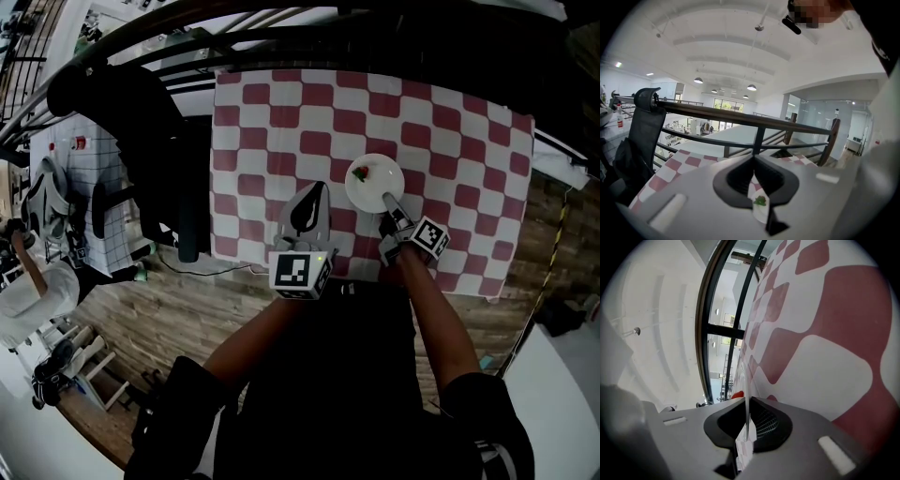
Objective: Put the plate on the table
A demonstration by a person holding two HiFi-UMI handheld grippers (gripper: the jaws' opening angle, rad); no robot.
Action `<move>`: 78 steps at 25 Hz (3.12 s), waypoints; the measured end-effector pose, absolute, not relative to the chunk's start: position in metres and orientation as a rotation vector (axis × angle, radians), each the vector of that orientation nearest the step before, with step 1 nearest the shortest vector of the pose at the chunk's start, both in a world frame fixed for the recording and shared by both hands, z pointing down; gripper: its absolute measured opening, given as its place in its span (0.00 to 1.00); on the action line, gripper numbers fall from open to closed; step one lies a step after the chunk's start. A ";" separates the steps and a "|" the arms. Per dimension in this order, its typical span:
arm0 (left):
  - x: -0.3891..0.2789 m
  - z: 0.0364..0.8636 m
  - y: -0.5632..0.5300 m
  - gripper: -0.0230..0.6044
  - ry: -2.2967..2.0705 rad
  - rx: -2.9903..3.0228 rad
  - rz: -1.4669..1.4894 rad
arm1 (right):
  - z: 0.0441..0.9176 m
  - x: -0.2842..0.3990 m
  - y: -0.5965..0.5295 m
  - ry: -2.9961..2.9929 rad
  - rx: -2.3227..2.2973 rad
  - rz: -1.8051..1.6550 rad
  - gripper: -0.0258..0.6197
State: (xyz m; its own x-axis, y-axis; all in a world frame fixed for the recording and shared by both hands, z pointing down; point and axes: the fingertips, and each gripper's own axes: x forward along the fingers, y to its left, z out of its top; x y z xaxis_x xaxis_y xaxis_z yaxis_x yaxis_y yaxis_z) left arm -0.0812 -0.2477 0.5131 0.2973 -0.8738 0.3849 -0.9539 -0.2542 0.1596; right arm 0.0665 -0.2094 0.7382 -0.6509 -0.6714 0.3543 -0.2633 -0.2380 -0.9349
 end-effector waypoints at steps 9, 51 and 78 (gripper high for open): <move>-0.083 0.504 -0.243 0.05 -1.662 2.211 0.323 | 0.752 0.061 -0.202 1.657 -1.184 -2.030 0.07; -0.063 0.481 -0.187 0.05 -1.540 2.330 0.243 | 0.622 0.081 -0.197 2.230 -1.448 -1.654 0.35; -0.048 0.417 -0.129 0.05 -1.510 2.498 0.151 | 0.419 0.058 -0.134 2.571 -1.815 -0.677 0.04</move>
State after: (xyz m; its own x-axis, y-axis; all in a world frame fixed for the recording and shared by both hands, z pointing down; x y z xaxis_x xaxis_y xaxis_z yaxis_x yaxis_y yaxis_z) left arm -0.0484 -0.1290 0.4171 0.4676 -0.8612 0.1993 -0.8836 -0.4490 0.1330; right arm 0.0580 -0.1338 0.4187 -0.3621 -0.8830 0.2986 -0.9155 0.2766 -0.2921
